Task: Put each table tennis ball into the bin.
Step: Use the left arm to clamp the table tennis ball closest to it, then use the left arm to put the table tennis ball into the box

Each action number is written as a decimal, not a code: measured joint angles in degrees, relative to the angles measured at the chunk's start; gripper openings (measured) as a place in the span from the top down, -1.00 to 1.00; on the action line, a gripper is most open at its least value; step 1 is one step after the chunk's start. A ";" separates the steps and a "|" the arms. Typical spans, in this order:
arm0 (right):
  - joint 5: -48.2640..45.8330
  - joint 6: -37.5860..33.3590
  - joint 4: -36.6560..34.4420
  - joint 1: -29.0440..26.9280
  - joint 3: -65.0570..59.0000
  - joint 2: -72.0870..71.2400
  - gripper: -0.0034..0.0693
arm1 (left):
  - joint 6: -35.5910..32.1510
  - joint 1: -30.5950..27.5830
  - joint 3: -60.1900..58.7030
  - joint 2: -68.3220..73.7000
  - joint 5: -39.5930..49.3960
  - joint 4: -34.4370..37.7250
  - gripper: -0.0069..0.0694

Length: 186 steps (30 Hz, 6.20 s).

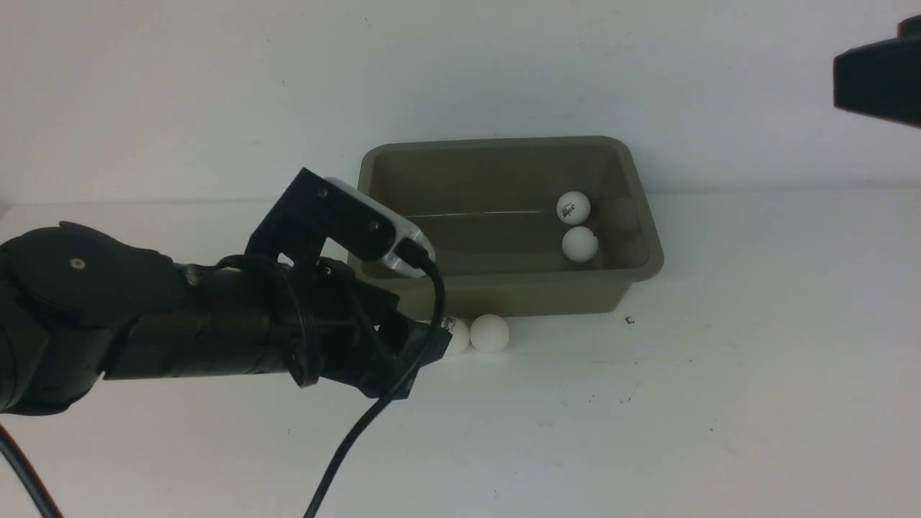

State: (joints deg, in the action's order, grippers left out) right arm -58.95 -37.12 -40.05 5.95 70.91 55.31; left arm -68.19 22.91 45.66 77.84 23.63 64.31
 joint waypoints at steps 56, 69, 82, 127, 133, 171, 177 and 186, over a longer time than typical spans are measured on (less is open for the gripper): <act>3.09 0.00 0.64 0.00 0.00 0.00 -0.27 | -33.64 0.00 6.42 25.71 -6.00 33.96 -0.39; 3.56 0.00 2.59 0.00 0.00 0.00 -0.27 | -33.64 0.00 6.60 28.83 -7.78 34.07 -0.39; 4.01 0.00 2.79 0.00 -0.06 0.00 -0.27 | -34.71 0.00 7.68 28.83 -10.46 34.08 -0.39; 5.01 0.00 4.30 0.00 -0.06 0.00 -0.27 | -33.66 0.10 14.73 35.69 -10.75 34.08 -0.39; 5.28 0.00 4.30 0.00 -0.06 0.00 -0.27 | -33.55 0.05 15.01 36.43 -11.72 34.13 -0.19; 5.66 -2.83 4.54 0.00 -0.06 0.00 -0.27 | -40.13 -1.59 25.30 23.96 -9.93 32.36 -0.09; 5.32 -1.12 10.38 0.00 -0.06 0.25 -0.27 | -43.73 -5.05 30.57 33.23 -8.49 33.73 -0.09; 4.19 7.17 23.48 0.00 -0.11 1.31 -0.27 | -42.72 -6.74 31.77 35.03 -2.80 33.66 -0.43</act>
State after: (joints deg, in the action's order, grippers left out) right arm -54.76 -29.95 -16.57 5.95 70.80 56.62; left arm -110.91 16.17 77.43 112.88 20.83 97.97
